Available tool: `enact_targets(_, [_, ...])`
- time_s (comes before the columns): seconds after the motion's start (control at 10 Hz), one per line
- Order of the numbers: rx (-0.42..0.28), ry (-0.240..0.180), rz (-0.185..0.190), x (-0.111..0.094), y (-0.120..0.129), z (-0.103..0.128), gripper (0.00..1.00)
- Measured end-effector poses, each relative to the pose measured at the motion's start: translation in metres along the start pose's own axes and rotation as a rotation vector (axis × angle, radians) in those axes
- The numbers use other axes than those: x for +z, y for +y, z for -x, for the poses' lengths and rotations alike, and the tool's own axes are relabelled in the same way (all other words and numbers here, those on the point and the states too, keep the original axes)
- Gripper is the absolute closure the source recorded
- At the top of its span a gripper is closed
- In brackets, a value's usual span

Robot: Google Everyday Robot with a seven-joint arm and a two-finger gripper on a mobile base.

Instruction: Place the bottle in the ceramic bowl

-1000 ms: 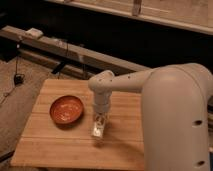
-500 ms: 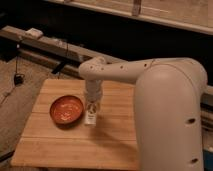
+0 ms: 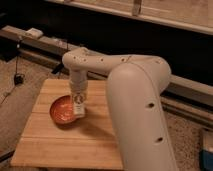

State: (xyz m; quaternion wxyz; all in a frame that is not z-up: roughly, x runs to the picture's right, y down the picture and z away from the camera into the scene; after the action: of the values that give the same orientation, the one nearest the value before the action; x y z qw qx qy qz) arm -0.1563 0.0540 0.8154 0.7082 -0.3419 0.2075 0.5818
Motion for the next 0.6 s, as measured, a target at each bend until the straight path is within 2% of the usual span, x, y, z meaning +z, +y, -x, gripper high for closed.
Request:
enact_targets(0.2, [-0.074, -0.001, 0.003, 0.000, 0.019, 0.017, 0.99])
enact_targets(0.3, [-0.136, 0.004, 0.009, 0.003, 0.033, 0.025, 0.91])
enact_targets(0.6, [-0.223, 0.009, 0.039, 0.005, 0.048, 0.025, 0.61])
